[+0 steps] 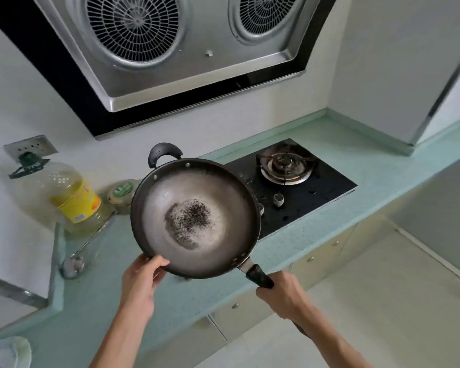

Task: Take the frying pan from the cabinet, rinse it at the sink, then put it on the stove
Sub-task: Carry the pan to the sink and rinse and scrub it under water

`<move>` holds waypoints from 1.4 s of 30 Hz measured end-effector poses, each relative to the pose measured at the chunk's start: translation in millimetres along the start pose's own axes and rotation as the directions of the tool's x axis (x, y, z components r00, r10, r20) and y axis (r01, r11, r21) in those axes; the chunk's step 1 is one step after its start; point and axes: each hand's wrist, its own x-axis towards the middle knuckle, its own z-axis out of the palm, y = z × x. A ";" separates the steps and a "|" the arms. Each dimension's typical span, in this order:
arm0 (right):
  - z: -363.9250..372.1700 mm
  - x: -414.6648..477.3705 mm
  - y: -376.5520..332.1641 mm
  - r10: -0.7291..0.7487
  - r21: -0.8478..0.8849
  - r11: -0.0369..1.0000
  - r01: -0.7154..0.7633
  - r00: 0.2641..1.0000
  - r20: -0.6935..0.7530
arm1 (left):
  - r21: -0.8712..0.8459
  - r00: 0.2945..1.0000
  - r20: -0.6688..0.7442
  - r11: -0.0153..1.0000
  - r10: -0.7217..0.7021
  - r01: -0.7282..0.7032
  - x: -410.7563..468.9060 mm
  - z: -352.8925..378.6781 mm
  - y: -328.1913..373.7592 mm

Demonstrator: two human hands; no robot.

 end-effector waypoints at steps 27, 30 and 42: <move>-291.2 -140.8 304.8 0.370 0.315 0.922 -0.227 0.761 -0.533 | 0.223 0.775 0.624 0.973 -0.098 -0.056 -217.3 445.7 -110.9; -316.6 -143.9 337.8 0.428 0.371 0.895 -0.248 0.715 -0.553 | 0.261 0.730 0.668 0.964 -0.142 -0.052 -229.8 502.0 -133.3; -476.0 -132.1 461.0 0.656 0.536 0.751 -0.385 0.528 -0.539 | 0.373 0.519 0.798 0.927 -0.305 -0.029 -289.6 760.1 -223.7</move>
